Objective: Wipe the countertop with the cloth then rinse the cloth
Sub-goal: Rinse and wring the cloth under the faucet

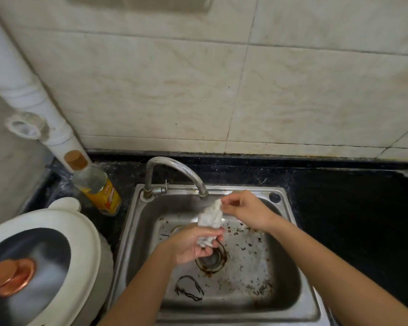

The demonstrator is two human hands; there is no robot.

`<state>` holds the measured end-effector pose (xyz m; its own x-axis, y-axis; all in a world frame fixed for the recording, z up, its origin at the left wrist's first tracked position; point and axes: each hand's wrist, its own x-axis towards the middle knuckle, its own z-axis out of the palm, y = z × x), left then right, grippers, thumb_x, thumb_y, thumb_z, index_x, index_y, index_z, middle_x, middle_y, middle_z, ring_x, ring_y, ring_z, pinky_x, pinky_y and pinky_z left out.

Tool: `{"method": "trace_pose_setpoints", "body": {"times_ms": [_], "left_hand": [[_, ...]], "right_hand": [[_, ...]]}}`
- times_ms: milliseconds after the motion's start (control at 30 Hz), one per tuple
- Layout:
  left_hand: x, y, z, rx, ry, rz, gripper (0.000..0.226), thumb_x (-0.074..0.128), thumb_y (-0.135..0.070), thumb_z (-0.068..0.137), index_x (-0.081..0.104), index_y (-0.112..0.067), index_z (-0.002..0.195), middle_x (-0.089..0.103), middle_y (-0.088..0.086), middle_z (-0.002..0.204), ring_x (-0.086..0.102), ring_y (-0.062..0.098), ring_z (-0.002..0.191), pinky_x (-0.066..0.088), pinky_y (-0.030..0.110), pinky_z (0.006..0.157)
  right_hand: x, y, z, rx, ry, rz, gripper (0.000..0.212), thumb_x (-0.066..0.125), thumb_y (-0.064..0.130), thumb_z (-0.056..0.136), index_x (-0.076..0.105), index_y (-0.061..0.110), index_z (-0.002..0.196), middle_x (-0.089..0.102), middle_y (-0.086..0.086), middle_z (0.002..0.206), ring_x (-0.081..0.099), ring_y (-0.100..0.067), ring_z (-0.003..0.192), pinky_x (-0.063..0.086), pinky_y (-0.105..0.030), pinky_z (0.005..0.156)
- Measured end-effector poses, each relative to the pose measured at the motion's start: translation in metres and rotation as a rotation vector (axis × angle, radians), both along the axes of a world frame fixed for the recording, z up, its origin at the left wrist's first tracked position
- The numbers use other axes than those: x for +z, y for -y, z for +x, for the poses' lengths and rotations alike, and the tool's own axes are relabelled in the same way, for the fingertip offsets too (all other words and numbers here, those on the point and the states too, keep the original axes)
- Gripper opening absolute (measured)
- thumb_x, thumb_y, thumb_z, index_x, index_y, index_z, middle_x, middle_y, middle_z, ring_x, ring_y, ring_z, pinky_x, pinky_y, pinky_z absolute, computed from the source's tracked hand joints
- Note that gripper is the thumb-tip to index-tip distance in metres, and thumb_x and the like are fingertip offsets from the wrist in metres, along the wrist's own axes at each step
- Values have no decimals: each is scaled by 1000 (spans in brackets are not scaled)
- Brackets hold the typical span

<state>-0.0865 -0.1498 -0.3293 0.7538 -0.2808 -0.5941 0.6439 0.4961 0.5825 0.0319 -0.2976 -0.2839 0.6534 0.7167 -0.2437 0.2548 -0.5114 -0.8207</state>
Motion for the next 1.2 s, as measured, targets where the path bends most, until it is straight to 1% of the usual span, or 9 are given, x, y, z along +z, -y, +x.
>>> {"method": "trace_pose_setpoints", "body": {"times_ms": [100,200,333,500,700,867,1033,1100,1200], "left_hand": [[12,-7,6,-102,31,92,39,76,-14,77,56,-8,109,65,4,84,56,10,70,41,18,56],[30,-9,12,-249,47,186,17,69,-16,83,61,-11,96,65,2,77,56,6,59,39,14,47],[51,-6,18,-404,77,244,11,66,-23,83,64,-13,81,59,1,68,52,4,49,31,9,36],[57,-8,13,-470,70,193,12,62,-24,85,63,-12,84,58,0,67,49,2,46,25,8,33],[67,-12,14,-475,46,279,12,65,-22,86,58,-14,81,51,-2,63,40,3,45,21,10,33],[88,-4,18,-507,230,1021,20,65,-22,79,51,-18,65,50,-2,59,42,9,48,33,22,46],[91,2,24,-763,611,1878,26,54,-32,92,52,-11,108,62,9,100,61,25,89,42,32,68],[89,3,26,-719,649,1894,29,53,-32,92,52,-9,109,62,10,102,61,28,93,43,34,71],[83,-9,31,-589,509,1486,20,59,-28,86,62,-11,94,66,7,89,63,24,78,51,37,69]], "right_hand": [[3,12,3,171,229,-63,70,67,0,78,45,23,140,46,3,123,48,-10,114,44,-27,100],[-4,20,-4,419,504,-233,100,72,16,73,14,44,149,24,7,146,24,-14,135,30,-33,109],[-21,15,-13,420,763,-160,80,71,45,78,28,38,145,34,0,144,35,-22,130,37,-44,102],[-16,9,-5,469,1055,55,44,66,31,82,51,21,122,58,-2,118,55,-20,104,44,-35,82],[3,5,8,559,1113,47,35,73,6,70,52,14,97,59,-5,85,57,-22,73,45,-31,61],[33,-2,8,545,812,-352,4,54,20,89,54,17,92,64,-7,83,55,-25,69,37,-32,59],[49,-7,9,272,-311,-351,16,46,-3,75,55,6,65,46,-3,45,34,-12,37,25,-20,38],[52,-4,8,258,-389,-350,14,43,-4,69,56,2,65,49,-9,48,36,-14,35,24,-18,36],[49,3,6,252,-85,-188,10,58,5,80,63,9,88,64,-3,75,57,-16,60,46,-28,54]]}}
